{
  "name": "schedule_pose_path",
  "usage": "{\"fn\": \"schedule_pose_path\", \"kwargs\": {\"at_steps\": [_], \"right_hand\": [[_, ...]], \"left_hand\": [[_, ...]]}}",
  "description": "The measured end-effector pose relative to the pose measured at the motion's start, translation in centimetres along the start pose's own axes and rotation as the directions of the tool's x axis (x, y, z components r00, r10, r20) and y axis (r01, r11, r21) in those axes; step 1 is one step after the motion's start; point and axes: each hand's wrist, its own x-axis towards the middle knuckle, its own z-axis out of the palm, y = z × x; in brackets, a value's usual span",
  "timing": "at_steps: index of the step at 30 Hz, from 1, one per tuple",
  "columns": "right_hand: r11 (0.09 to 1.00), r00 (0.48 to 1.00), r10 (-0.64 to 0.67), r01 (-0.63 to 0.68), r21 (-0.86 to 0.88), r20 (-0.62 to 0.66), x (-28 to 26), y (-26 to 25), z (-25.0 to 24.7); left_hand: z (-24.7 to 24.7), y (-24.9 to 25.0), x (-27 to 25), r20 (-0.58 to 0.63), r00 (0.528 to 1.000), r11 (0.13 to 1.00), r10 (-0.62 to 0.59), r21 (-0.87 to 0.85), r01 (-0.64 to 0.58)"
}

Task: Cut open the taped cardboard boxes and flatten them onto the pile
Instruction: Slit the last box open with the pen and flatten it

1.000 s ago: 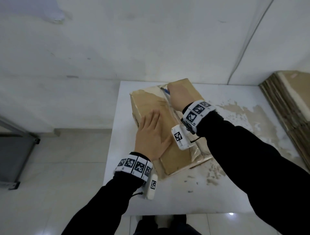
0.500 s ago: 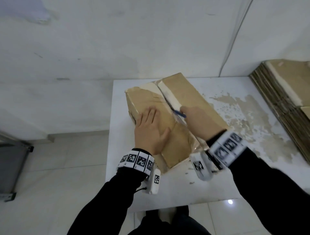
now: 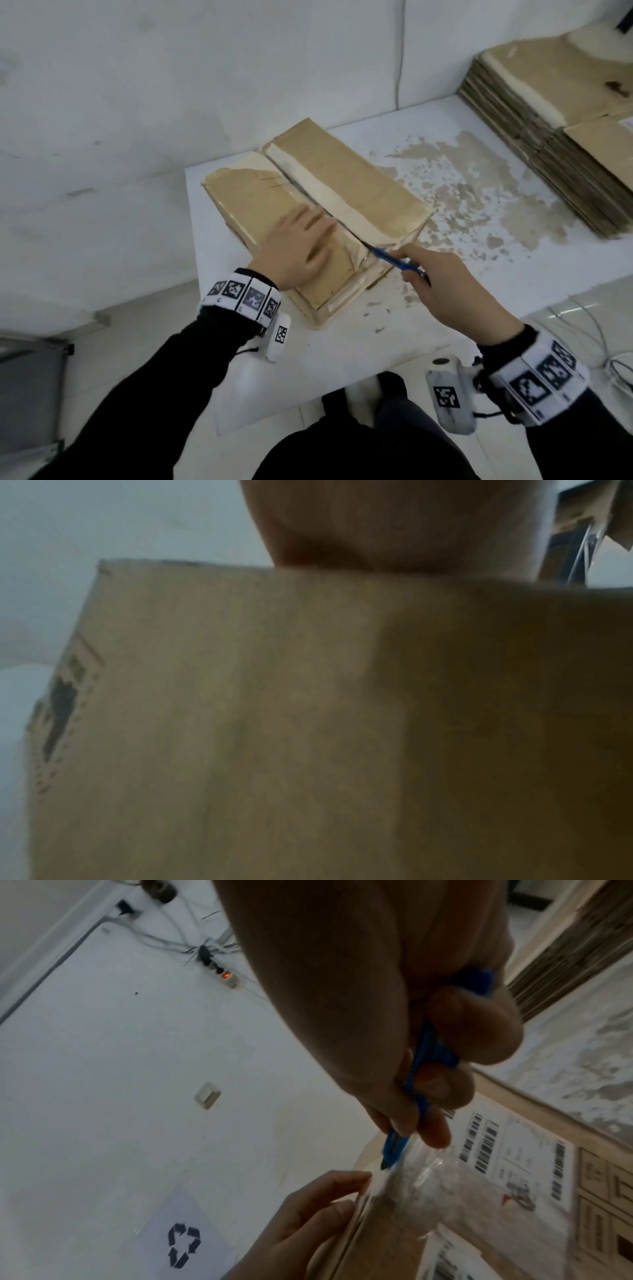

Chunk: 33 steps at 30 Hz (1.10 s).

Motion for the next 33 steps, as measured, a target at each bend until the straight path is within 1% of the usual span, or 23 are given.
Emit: {"fn": "schedule_pose_path", "kwargs": {"at_steps": [2,3,6,8,11,13,15,17,18,20,21,22,23,24,25,26,27,28,29,30,31,32,33], "right_hand": [[0.995,1.0,0.022,-0.021,0.096,-0.017,-0.3,0.3,0.4],[0.992,0.999,0.032,-0.029,0.121,-0.022,-0.5,0.4,0.5],[0.99,0.999,0.045,-0.042,0.138,-0.014,-1.1,0.7,0.6],[0.986,0.998,0.062,-0.062,0.153,0.002,-1.3,0.8,0.5],[0.964,0.995,0.1,-0.101,0.246,0.015,-1.0,1.0,0.4],[0.932,0.989,0.124,-0.146,0.333,0.084,-0.9,1.1,0.3],[0.899,0.975,0.115,-0.184,0.397,0.191,-1.4,1.6,-0.5],[0.866,0.959,0.104,-0.217,0.45,0.263,-2.0,2.2,-1.7],[0.847,0.957,0.117,-0.236,0.477,0.267,-2.0,2.6,-2.2],[0.832,0.963,0.141,-0.241,0.5,0.229,-1.5,2.6,-2.3],[0.846,0.963,0.119,-0.227,0.482,0.243,-1.3,2.0,-2.0],[0.879,0.949,0.057,-0.195,0.436,0.309,-1.2,1.3,-1.5],[0.912,0.914,-0.022,-0.148,0.383,0.406,-1.5,0.7,-0.9],[0.936,0.878,-0.08,-0.097,0.338,0.472,-1.9,0.4,-0.6],[0.95,0.877,-0.097,-0.059,0.307,0.47,-2.3,0.6,-0.8],[0.957,0.912,-0.075,-0.048,0.286,0.403,-2.6,1.1,-1.6],[0.963,0.956,-0.039,-0.042,0.268,0.291,-2.6,1.9,-2.6],[0.966,0.984,-0.017,-0.029,0.256,0.175,-2.5,2.8,-3.5],[0.97,0.996,-0.024,0.003,0.241,0.084,-2.1,3.5,-4.1],[0.976,0.998,-0.054,0.043,0.213,0.045,-1.5,3.9,-4.4],[0.982,0.994,-0.1,0.091,0.165,0.052,-0.9,4.1,-4.1],[0.984,0.986,-0.145,0.135,0.114,0.081,-0.2,4.2,-3.5],[0.983,0.979,-0.175,0.167,0.076,0.109,0.2,4.3,-2.8]], "left_hand": [[0.0,0.4,0.8,-0.006,0.986,0.986,0.164,-0.037,-0.164],[0.3,0.5,1.1,-0.037,0.978,0.977,0.205,-0.053,-0.207],[0.8,0.3,1.9,-0.15,0.957,0.961,0.25,-0.082,-0.264],[0.9,0.3,2.2,-0.177,0.953,0.965,0.246,-0.053,-0.259],[0.9,0.6,2.4,-0.222,0.949,0.972,0.223,-0.026,-0.235],[0.9,0.7,2.3,-0.269,0.937,0.972,0.224,-0.01,-0.235],[1.0,0.8,2.2,-0.299,0.926,0.971,0.232,0.008,-0.241],[0.9,1.0,2.1,-0.326,0.915,0.969,0.237,0.018,-0.245],[0.8,1.2,2.1,-0.333,0.912,0.969,0.239,0.022,-0.246],[0.6,1.4,2.0,-0.351,0.904,0.969,0.244,0.042,-0.245],[0.6,1.4,2.0,-0.367,0.899,0.97,0.24,0.05,-0.239],[0.5,1.5,2.0,-0.387,0.894,0.973,0.226,0.049,-0.224],[0.5,1.5,2.1,-0.409,0.888,0.977,0.209,0.049,-0.208],[0.5,1.4,2.2,-0.411,0.889,0.979,0.199,0.053,-0.195],[0.4,1.4,2.4,-0.385,0.9,0.979,0.203,0.071,-0.19],[0.3,1.3,2.4,-0.33,0.919,0.976,0.217,0.111,-0.19],[0.1,1.3,2.5,-0.258,0.938,0.967,0.233,0.164,-0.195],[-0.2,1.6,2.7,-0.178,0.957,0.956,0.229,0.224,-0.187],[-0.5,1.9,2.9,-0.104,0.974,0.949,0.199,0.268,-0.165],[-0.9,2.4,3.1,-0.04,0.99,0.953,0.134,0.28,-0.117],[-1.2,2.9,3.4,0.0,1.0,0.976,0.031,0.218,-0.03],[-1.6,3.7,3.7,0.042,0.994,0.992,-0.101,0.073,0.098],[-1.9,4.1,4.1,0.075,0.966,0.957,-0.248,-0.133,0.256]]}}
